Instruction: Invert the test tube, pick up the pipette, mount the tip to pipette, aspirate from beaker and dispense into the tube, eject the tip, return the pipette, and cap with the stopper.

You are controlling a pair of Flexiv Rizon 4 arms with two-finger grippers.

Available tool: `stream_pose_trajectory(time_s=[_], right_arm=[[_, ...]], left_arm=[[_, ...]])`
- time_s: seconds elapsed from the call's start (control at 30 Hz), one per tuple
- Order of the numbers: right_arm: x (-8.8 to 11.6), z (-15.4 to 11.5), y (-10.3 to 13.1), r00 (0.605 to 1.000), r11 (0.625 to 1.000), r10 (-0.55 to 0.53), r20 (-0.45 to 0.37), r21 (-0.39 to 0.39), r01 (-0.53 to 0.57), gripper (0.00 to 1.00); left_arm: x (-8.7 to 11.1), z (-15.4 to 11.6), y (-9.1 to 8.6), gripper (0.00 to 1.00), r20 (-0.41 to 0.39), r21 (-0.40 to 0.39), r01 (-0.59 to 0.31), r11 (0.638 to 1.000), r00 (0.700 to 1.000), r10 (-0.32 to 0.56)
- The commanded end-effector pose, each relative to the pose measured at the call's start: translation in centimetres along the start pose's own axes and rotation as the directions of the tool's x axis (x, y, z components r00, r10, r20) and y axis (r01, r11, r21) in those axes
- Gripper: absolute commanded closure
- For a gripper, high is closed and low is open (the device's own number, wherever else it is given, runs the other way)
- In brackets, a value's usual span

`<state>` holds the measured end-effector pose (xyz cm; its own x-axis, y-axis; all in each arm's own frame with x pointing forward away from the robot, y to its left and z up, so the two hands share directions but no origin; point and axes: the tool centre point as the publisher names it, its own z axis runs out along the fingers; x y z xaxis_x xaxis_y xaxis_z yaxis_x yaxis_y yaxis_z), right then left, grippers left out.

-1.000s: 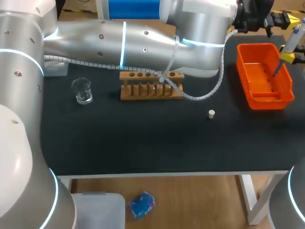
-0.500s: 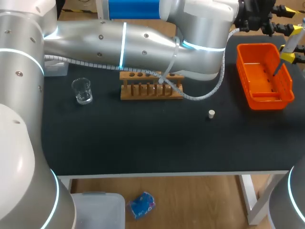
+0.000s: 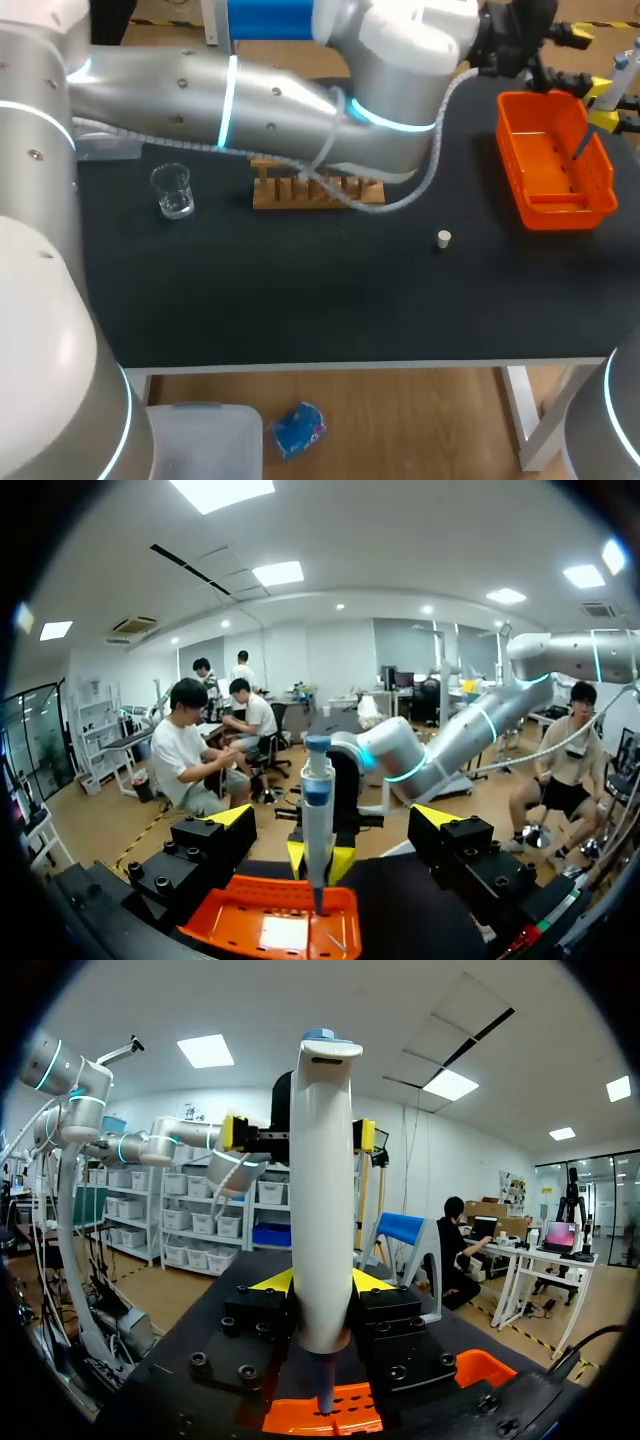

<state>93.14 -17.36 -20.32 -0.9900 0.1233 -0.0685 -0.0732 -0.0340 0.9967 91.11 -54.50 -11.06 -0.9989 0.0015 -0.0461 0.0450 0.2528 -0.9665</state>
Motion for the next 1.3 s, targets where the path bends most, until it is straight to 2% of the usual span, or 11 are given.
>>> stream_pose_trajectory(time_s=[0.03, 0.47, 0.5, 0.67, 0.97, 1.1, 1.3], right_arm=[[0.0, 0.0, 0.1, 1.000, 1.000, 0.000, -0.001, 0.002, 0.000, 1.00], [0.0, 0.0, 0.1, 1.000, 1.000, 0.000, -0.001, 0.002, 0.000, 1.00], [0.0, 0.0, 0.1, 1.000, 1.000, 0.000, -0.001, 0.002, 0.000, 1.00], [0.0, 0.0, 0.1, 1.000, 1.000, 0.000, -0.001, 0.002, 0.000, 1.00], [0.0, 0.0, 0.1, 1.000, 1.000, 0.000, -0.001, 0.002, 0.000, 1.00], [0.0, 0.0, 0.1, 1.000, 1.000, 0.000, -0.001, 0.002, 0.000, 1.00], [0.0, 0.0, 0.1, 1.000, 1.000, 0.000, -0.001, 0.002, 0.000, 1.00]], left_arm=[[1.5, -3.8, 0.0, 0.00, 0.019, -0.055, 0.015, 0.998, 1.000, -0.014], [1.5, -3.8, 0.0, 0.00, 0.019, -0.055, 0.015, 0.998, 1.000, -0.014], [1.4, -4.0, 0.4, 0.00, 0.009, -0.050, -0.025, 0.998, 1.000, 0.025], [1.6, -7.7, 3.1, 0.00, 0.087, -0.053, -0.026, 0.998, 0.996, 0.030], [4.2, -14.8, 6.7, 0.00, 0.217, -0.057, -0.013, 0.998, 0.976, 0.025], [5.2, -16.1, 8.6, 0.00, 0.228, -0.085, 0.026, 0.996, 0.974, -0.006], [5.2, -16.1, 8.6, 0.00, 0.228, -0.085, 0.026, 0.996, 0.974, -0.006]])
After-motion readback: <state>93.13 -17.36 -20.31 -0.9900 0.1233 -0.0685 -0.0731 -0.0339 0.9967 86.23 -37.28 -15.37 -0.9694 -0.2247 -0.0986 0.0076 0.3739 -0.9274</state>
